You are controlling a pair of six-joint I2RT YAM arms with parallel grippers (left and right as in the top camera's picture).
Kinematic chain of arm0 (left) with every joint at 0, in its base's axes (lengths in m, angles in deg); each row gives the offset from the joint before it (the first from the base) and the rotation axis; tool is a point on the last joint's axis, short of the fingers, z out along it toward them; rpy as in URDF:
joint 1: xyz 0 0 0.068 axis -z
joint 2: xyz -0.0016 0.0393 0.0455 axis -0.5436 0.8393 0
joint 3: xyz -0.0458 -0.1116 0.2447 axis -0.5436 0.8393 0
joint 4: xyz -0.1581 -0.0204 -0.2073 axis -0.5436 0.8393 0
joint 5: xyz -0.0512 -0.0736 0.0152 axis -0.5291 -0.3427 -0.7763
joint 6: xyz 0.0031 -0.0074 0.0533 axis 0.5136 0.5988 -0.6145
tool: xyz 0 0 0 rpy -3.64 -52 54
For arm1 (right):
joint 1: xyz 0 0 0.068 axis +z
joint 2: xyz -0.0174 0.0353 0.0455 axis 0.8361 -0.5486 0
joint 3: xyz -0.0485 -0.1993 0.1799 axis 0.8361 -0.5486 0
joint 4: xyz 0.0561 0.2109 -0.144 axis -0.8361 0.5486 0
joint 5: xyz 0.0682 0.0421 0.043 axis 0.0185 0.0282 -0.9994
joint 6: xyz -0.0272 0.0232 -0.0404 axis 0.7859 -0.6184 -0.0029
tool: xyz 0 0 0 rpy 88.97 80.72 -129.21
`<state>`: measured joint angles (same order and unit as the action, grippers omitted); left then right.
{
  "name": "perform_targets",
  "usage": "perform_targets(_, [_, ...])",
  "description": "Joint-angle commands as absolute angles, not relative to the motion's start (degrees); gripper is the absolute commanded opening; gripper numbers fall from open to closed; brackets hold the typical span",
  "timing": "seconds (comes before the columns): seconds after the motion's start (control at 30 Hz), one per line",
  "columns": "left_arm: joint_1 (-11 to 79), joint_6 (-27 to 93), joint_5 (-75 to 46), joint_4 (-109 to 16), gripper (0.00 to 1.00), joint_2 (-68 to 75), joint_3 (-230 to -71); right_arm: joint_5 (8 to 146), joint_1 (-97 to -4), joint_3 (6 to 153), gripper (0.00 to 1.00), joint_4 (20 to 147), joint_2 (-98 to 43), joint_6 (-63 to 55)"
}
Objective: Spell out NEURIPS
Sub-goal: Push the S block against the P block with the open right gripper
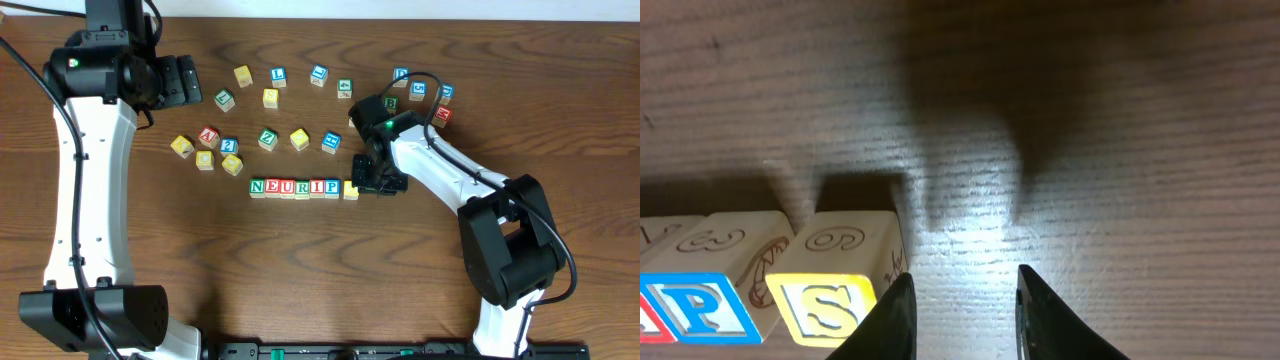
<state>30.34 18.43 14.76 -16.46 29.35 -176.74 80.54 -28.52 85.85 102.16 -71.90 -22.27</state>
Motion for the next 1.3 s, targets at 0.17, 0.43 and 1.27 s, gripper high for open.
perform_targets(0.17, [30.1, 18.1, 15.1, -16.3, 0.98, 29.2, -177.7, 81.9, -28.2, 85.5, 0.28, 101.0, -71.6, -21.9])
perform_targets(0.43, [30.1, 18.1, 15.1, -16.3, 0.98, 29.2, -177.7, 81.9, -28.2, 85.5, 0.27, 101.0, -71.6, -21.9])
perform_targets(1.27, [30.1, 18.1, 15.1, -16.3, 0.98, 29.2, -177.7, 81.9, -28.2, 85.4, 0.27, 100.7, -71.5, -21.5])
